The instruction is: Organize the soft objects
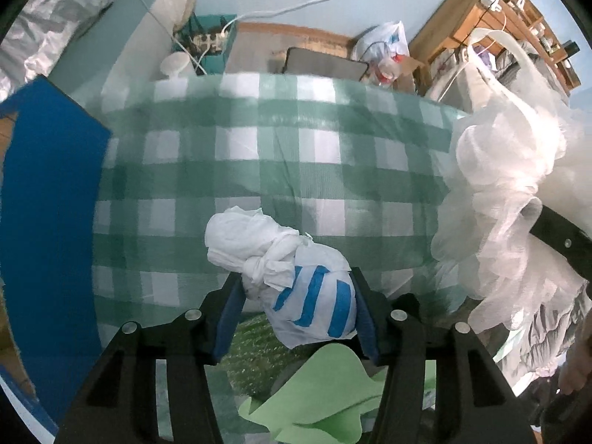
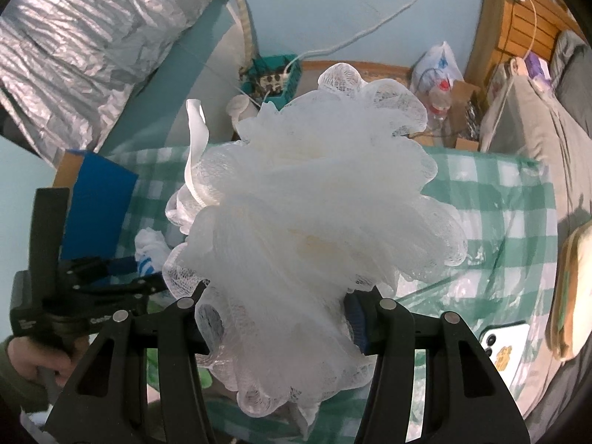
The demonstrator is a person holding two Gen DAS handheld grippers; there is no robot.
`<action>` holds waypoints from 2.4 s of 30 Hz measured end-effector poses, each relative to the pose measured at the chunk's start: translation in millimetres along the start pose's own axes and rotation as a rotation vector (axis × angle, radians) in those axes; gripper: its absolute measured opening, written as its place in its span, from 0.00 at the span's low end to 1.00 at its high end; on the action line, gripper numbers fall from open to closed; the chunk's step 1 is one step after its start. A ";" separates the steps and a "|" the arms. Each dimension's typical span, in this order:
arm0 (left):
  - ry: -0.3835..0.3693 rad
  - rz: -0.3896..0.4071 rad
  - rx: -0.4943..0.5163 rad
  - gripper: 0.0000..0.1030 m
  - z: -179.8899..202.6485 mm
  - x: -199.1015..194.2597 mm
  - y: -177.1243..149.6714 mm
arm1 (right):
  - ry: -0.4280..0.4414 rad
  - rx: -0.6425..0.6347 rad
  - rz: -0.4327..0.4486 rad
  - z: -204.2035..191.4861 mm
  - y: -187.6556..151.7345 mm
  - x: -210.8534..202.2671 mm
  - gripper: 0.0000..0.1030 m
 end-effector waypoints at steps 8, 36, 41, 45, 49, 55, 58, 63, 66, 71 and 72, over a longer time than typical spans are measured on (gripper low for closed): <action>0.038 0.072 0.019 0.54 -5.6 -31.9 -2.0 | 0.026 -0.048 0.030 -17.7 5.6 -13.7 0.50; 0.021 0.274 -0.013 0.54 -48.1 -144.8 -7.0 | 0.096 -0.165 0.137 -103.8 21.4 -56.8 0.50; 0.017 0.298 -0.035 0.54 -67.0 -159.3 -10.7 | 0.109 -0.185 0.145 -123.6 24.1 -59.3 0.50; 0.020 0.308 -0.057 0.54 -84.0 -167.2 -13.4 | 0.123 -0.204 0.149 -141.3 26.6 -59.3 0.49; 0.026 0.314 -0.079 0.54 -102.2 -171.4 -17.2 | 0.140 -0.225 0.151 -158.6 28.6 -57.1 0.49; 0.043 0.324 -0.109 0.54 -129.2 -179.4 -22.0 | 0.172 -0.261 0.153 -191.6 33.5 -52.0 0.49; 0.055 0.327 -0.121 0.54 -143.2 -182.4 -24.5 | 0.184 -0.275 0.156 -206.3 36.6 -49.1 0.49; 0.066 0.337 -0.144 0.54 -163.6 -190.1 -27.2 | 0.204 -0.298 0.154 -231.5 40.5 -44.9 0.49; 0.069 0.344 -0.163 0.54 -176.3 -193.9 -30.0 | 0.212 -0.313 0.151 -246.4 43.0 -42.1 0.49; 0.076 0.345 -0.189 0.54 -194.7 -196.1 -33.4 | 0.229 -0.339 0.141 -269.4 45.3 -36.4 0.49; 0.077 0.347 -0.197 0.54 -199.5 -196.9 -34.7 | 0.232 -0.346 0.138 -274.7 45.7 -34.7 0.49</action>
Point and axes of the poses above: each gripper's, at about its wrist camera, not at the fingertips, and x roughly the way its jaws point, z to its right, y to its top, the point moved 10 cm from there along x, roughly the way its jaws point, and after that the axes turned 4 degrees about -x, right-handed, at the moved point
